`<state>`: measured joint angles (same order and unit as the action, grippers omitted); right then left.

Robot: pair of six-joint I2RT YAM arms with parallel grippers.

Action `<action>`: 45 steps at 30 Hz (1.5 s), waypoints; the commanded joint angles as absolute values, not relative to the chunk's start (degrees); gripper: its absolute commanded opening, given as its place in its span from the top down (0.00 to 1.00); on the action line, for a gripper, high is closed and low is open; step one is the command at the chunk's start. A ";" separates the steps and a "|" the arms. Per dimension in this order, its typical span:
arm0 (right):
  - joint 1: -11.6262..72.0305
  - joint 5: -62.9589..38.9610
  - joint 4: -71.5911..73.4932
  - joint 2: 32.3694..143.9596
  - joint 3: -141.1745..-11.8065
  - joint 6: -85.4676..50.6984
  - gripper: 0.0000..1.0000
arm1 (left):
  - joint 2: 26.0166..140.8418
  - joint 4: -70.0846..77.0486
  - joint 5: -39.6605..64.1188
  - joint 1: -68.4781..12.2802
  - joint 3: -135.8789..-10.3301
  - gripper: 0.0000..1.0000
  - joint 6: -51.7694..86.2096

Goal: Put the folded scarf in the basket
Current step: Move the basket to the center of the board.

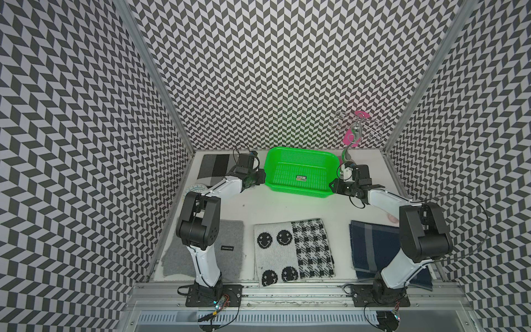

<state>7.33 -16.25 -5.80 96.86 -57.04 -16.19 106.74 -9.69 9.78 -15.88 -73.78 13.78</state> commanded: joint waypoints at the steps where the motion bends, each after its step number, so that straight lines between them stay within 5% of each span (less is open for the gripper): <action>1: 7.64 -15.34 -5.65 93.89 -55.74 -16.78 0.52 | 103.36 -11.10 10.49 -16.00 -71.34 0.67 12.56; 22: 9.14 -14.32 -5.76 97.94 -59.00 -16.97 0.49 | 98.89 -20.69 13.53 -16.08 -69.32 0.82 12.23; 32: 10.70 -12.44 -8.29 103.41 -65.40 -13.81 0.52 | 96.67 -25.18 14.14 -16.65 -68.56 0.71 13.69; 35: 10.90 -11.93 -9.66 104.41 -67.29 -13.69 0.52 | 94.74 -25.68 13.12 -16.61 -67.86 0.57 13.50; 45: 10.94 -10.97 -11.79 107.34 -71.41 -14.35 0.45 | 91.06 -27.41 13.40 -16.35 -69.99 0.49 14.05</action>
